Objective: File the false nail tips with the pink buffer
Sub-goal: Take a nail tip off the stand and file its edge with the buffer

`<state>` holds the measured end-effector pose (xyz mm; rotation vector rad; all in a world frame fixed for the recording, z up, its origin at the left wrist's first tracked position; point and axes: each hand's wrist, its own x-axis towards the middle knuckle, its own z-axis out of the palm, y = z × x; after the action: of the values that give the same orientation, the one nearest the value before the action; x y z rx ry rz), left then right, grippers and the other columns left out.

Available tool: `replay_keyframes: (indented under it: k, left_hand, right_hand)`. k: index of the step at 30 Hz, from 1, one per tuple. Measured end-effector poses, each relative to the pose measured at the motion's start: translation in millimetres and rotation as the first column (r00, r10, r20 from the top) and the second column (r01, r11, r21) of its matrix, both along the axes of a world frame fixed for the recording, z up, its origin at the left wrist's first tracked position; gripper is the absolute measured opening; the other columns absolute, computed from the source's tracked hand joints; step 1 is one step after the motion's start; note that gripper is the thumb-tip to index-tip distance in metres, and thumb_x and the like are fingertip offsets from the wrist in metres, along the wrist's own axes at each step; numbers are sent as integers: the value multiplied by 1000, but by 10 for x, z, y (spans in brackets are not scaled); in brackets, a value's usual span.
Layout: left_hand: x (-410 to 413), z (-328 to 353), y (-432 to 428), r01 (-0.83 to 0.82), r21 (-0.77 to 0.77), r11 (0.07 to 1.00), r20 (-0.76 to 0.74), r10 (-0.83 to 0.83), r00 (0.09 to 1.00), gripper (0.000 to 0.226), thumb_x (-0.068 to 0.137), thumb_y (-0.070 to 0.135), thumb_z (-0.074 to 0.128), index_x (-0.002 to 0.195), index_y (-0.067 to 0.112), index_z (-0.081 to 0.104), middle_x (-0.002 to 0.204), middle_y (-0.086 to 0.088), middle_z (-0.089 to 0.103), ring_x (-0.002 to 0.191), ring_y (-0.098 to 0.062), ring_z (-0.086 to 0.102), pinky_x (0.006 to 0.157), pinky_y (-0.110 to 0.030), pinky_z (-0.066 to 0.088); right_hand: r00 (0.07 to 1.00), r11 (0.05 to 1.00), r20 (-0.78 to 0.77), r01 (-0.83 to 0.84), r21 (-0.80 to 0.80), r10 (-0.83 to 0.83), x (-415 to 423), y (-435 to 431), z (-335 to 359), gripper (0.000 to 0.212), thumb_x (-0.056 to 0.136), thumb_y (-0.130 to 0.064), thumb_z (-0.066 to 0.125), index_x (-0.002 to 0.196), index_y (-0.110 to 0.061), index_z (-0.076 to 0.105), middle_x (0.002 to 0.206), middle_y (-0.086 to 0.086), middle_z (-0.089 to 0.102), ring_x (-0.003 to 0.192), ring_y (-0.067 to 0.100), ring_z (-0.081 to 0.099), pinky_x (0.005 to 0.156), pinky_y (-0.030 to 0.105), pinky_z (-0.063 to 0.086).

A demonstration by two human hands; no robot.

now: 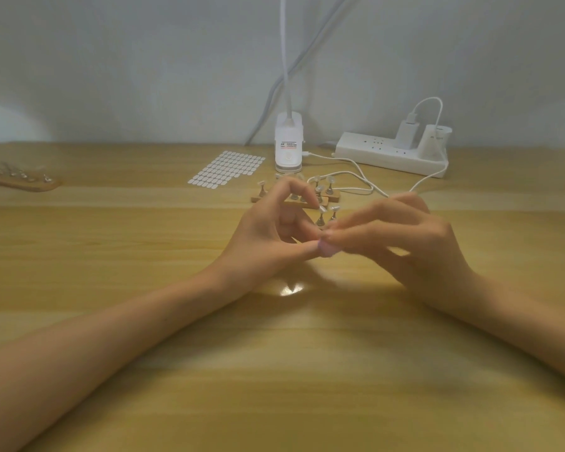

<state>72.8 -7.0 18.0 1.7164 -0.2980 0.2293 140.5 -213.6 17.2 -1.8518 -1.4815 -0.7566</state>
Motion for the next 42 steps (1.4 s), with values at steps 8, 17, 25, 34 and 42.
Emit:
replay_keyframes:
  k: [8,17,25,34,42]
  left_hand:
    - [-9,-1,-15,53,-72,996,-24,-55,998,42,81,-4,78,104,14,48,69,0,73,75,-24,75,83,-42,61]
    - [-6,2,-4,63,-85,994,-25,-65,998,42,80,-4,78,103,14,48,69,0,73,74,-23,76,76,-30,59]
    - [-56,57,-14,48,4,999,37,-48,998,43,76,10,84,101,23,52,78,-4,74,74,-29,77,67,-40,58]
    - [-10,30,42,-102,17,995,107,100,989,40,82,5,82,105,21,53,87,-3,75,77,-23,77,50,-24,52]
    - [5,30,22,-118,122,985,137,101,985,46,77,2,85,107,20,55,77,4,72,80,-12,73,60,-13,49]
  right_hand:
    - [999,1000,-45,29,7,-28,-6,-17,11,16,88,-12,75,103,-17,76,103,-4,75,95,4,65,80,46,44]
    - [1000,1000,-13,7,18,-7,13,-24,-4,14,89,-15,75,103,-17,76,103,-6,74,97,-2,63,80,41,43]
    - [945,993,-326,59,99,-23,167,-48,21,21,85,-9,77,106,-11,75,96,3,75,89,9,68,79,18,47]
    - [937,999,-348,18,40,-3,103,-22,-60,20,90,-13,73,109,-18,72,104,2,74,98,19,66,74,27,47]
    - [937,999,-348,2,43,13,110,-5,-39,18,91,-14,74,109,-14,73,104,-1,71,95,18,65,73,32,50]
